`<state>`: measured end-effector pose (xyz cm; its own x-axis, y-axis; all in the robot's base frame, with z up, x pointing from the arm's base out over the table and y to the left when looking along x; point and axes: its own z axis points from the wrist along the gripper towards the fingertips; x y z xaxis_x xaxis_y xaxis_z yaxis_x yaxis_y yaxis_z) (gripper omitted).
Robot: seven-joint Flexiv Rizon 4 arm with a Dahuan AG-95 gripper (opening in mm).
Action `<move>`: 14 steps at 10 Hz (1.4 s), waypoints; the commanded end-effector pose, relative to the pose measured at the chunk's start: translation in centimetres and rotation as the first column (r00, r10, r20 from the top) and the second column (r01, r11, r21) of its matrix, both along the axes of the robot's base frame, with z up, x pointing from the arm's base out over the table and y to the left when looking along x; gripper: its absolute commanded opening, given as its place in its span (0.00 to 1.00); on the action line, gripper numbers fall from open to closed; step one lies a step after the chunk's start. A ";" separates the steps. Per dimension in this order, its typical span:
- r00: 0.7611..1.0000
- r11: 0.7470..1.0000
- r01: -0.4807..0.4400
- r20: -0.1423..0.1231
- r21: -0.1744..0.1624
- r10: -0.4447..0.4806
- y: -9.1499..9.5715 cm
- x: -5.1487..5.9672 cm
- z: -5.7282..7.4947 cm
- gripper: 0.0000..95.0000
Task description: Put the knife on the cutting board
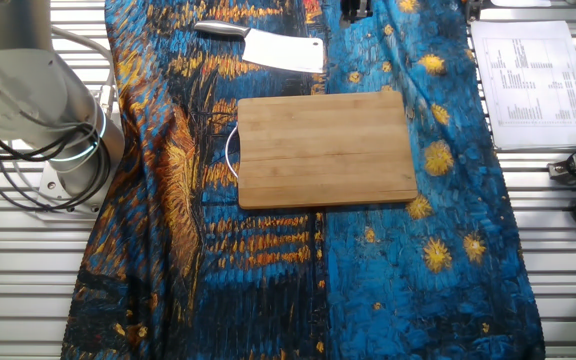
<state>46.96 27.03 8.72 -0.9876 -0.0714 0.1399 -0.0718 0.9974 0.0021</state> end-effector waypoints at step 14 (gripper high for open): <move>0.999 1.000 0.030 -0.014 -0.007 -0.030 1.5 -9.0 -1.9 0.20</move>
<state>37.93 28.34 6.93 -0.9872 -0.0375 0.1548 -0.0387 0.9992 -0.0046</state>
